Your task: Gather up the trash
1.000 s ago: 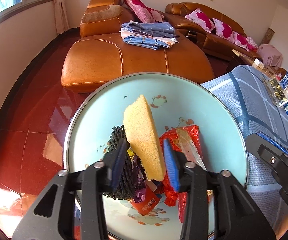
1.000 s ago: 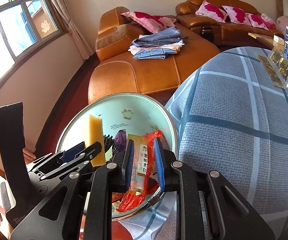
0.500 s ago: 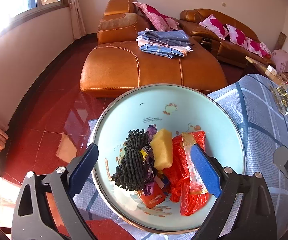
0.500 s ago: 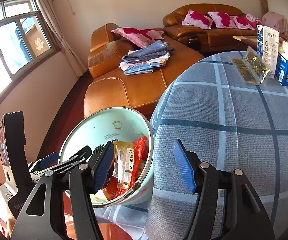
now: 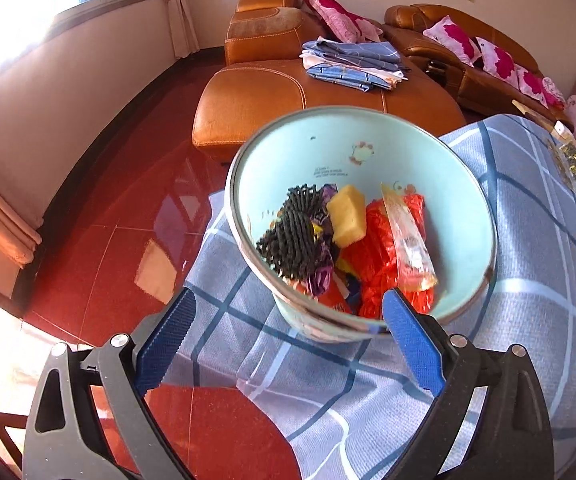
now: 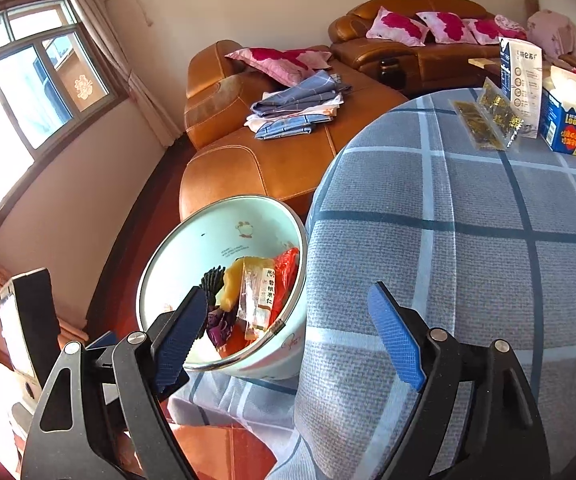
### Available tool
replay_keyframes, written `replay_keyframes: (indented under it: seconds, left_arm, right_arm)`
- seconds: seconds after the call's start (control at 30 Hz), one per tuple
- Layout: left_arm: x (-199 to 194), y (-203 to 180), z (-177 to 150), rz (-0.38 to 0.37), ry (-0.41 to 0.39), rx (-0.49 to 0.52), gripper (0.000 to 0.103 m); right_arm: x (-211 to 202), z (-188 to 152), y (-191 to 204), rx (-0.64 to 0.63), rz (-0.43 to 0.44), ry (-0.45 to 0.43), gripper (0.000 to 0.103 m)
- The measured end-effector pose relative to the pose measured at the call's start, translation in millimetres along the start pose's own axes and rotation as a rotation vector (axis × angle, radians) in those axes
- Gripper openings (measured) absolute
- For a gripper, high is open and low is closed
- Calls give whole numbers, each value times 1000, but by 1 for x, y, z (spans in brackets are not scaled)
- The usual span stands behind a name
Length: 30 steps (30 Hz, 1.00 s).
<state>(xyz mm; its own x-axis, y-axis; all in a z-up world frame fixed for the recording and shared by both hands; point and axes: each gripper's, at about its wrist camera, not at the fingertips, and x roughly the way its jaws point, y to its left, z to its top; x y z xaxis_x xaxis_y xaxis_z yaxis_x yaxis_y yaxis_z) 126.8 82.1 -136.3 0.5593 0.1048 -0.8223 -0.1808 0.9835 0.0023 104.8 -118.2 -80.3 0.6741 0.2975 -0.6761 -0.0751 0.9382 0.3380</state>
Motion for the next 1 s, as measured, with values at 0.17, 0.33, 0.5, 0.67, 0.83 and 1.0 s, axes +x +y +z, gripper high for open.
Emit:
replay_keyframes:
  seconds: [0.17, 0.33, 0.5, 0.67, 0.83, 1.0]
  left_arm:
    - [-22, -1, -20, 14, -15, 4, 93]
    - [-55, -1, -24, 31, -94, 7, 97]
    - [-94, -1, -17, 29, -191, -10, 97]
    - [-132, -2, -12, 18, -295, -11, 97]
    - [-163, -2, -12, 22, -387, -6, 97]
    - [-194, 0, -13, 57, -489, -10, 97]
  right_arm:
    - [-23, -11, -1, -12, 13, -2, 84]
    - [-52, -19, 1, -41, 21, -39, 84]
    - [-89, -17, 5, -67, 20, -109, 85]
    - [-128, -16, 13, -96, 9, -204, 87]
    - [-167, -15, 25, -139, -13, -323, 91]
    - [-192, -17, 33, -153, -17, -423, 92]
